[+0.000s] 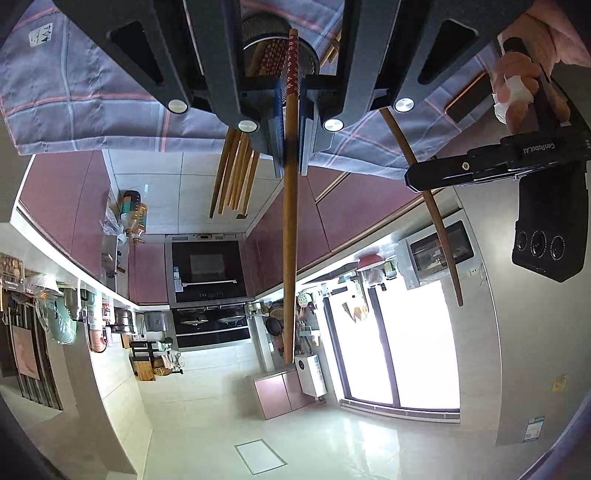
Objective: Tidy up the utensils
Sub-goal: 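Lift both chopsticks upright and lower them into the mesh cup, then open both tools to drop the chopsticks and withdraw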
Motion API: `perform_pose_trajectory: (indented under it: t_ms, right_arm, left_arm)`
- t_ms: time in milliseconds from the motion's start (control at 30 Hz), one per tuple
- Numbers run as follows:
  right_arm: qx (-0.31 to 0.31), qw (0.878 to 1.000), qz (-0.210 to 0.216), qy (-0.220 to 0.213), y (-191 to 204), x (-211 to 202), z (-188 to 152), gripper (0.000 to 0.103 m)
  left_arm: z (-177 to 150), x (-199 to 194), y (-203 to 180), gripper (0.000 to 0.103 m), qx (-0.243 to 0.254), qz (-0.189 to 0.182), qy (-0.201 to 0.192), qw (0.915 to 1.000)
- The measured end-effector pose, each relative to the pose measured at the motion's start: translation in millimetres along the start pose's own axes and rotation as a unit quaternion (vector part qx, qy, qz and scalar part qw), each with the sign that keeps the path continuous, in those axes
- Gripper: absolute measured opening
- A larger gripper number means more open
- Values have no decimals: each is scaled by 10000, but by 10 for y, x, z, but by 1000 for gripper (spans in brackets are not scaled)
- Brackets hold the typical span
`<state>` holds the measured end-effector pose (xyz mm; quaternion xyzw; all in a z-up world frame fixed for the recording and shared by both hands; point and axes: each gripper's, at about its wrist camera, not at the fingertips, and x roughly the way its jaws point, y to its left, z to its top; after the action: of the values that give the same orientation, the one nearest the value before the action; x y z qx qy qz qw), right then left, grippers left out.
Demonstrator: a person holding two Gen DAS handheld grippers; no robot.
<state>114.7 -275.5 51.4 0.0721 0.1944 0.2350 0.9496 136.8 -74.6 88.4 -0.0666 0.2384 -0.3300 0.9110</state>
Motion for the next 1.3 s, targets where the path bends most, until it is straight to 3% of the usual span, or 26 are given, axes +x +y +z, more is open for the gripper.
perform_pose_trajectory:
  t_ms: [167,333,767,1067,1133,1300]
  right_arm:
    - [99,9999,-98,71,-71,169,11,6]
    - [159,9990,-187,382,-112,363,-123,6]
    - [294,9915,-341,1222,-175,587,-477,6]
    - [383,9913,-365,1208,-195,561,-506,8]
    - [371,9921,-322,1157,-176,524,-504,8]
    - [288,9941,-247,1019,-88,396,-506,20]
  left_arm:
    - [103,146,-116,8,213,257,-45,9994]
    - [-14,442,-107,8,229,410,332,9983]
    - [-307,972,19,8,421,389,1278,9901]
    - [-454,1054,41,9,448,624,1313,9884]
    - [-469,1003,14,17,488,733,1226,9885]
    - [-538,814,-41,27,588,1103,958,9875]
